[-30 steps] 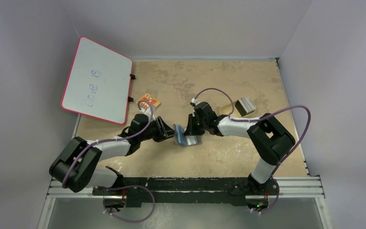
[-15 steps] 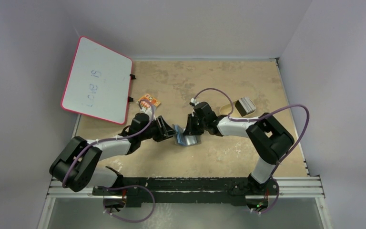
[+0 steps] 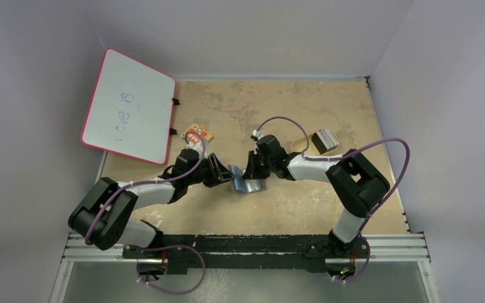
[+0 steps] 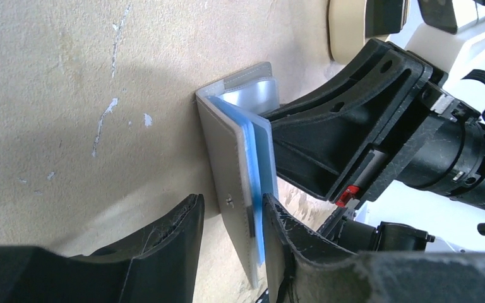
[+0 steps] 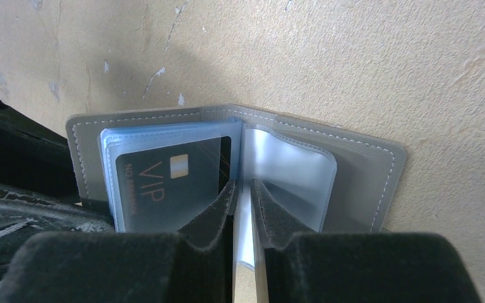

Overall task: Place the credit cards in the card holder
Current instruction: Insert the credit card into the card holder.

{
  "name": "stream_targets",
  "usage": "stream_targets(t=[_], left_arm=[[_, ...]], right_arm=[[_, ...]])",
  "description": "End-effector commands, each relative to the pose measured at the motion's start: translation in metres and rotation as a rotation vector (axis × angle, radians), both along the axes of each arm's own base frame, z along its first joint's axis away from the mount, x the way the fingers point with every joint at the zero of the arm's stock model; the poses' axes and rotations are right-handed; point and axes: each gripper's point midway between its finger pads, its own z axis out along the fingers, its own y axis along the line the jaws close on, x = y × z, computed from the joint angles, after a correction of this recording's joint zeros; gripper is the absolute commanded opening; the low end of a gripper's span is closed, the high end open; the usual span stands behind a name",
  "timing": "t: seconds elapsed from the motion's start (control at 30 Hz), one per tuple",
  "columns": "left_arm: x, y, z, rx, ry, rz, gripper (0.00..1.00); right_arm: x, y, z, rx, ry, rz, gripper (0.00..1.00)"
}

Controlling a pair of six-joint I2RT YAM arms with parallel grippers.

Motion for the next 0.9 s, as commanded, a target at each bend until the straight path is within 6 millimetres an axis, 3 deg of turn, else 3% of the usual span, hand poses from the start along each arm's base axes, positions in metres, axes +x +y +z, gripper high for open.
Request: stream_targets(t=[0.0,0.33,0.47,0.6,0.77,0.87], left_arm=[[0.017,-0.011,0.015,-0.017,-0.069,-0.008,0.37],[0.017,-0.013,0.006,0.001,-0.057,-0.009,0.34],[0.016,-0.013,0.008,0.006,-0.051,-0.011,0.14],[0.014,-0.006,0.01,0.04,-0.04,0.004,0.0],[0.015,-0.005,0.028,0.02,-0.05,0.032,0.0],[0.016,-0.004,0.026,0.049,-0.029,0.029,0.0]], right_arm=[[-0.007,-0.002,-0.006,-0.015,0.007,0.018,0.14],[-0.009,-0.004,-0.005,-0.008,0.007,0.009,0.14],[-0.008,-0.003,0.004,-0.005,0.0,0.007,0.21],[-0.004,-0.005,0.032,0.015,-0.038,-0.028,0.33],[-0.01,0.004,0.062,0.051,-0.081,-0.003,0.41],[-0.018,0.019,0.074,0.066,-0.097,0.041,0.47]])
